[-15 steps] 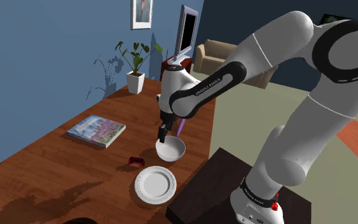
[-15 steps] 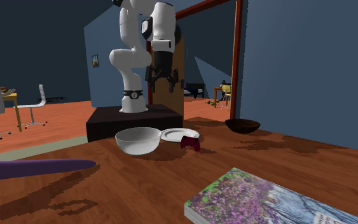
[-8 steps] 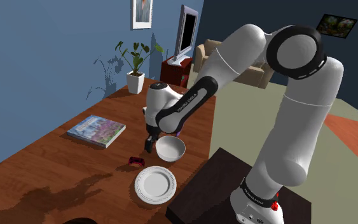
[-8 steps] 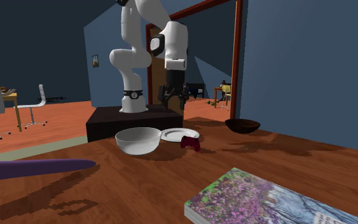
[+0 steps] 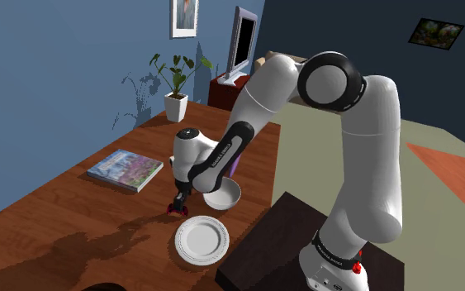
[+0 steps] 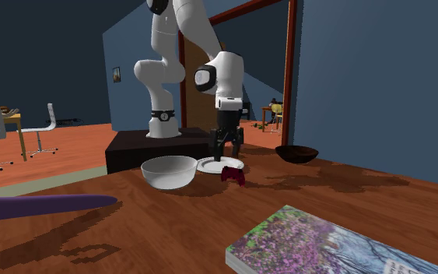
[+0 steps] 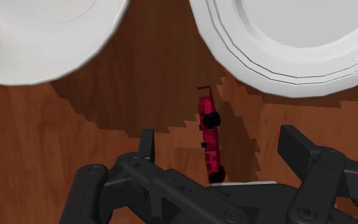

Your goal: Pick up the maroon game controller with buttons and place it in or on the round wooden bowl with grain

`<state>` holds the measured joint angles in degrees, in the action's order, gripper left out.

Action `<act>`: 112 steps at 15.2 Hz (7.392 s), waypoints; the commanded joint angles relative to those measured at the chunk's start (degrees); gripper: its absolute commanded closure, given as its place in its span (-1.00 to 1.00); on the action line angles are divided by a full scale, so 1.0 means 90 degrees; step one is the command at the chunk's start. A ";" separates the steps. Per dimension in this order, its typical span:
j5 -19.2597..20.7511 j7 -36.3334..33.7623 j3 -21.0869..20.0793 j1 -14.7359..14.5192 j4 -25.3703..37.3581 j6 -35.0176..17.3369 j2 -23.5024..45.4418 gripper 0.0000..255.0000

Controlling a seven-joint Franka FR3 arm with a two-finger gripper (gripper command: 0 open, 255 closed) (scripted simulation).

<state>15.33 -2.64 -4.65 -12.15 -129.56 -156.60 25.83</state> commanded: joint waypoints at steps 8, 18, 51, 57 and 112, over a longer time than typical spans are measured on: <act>0.0171 -0.0135 0.0173 -0.0116 0.0190 -0.0422 0.0599 -1.00; 0.0171 -0.0135 0.0172 -0.0116 0.0189 -0.0421 0.0598 1.00; -0.0415 -0.0219 -0.0515 -0.0196 -0.0083 0.1220 -0.1269 1.00; -0.0293 -0.1217 -0.0794 -0.0854 0.0170 0.1461 -0.1159 1.00; 0.0407 -0.4258 -0.1238 -0.3352 0.3147 0.2553 0.1123 -1.00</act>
<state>19.44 -41.14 -15.39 -42.41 -101.15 -134.83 37.22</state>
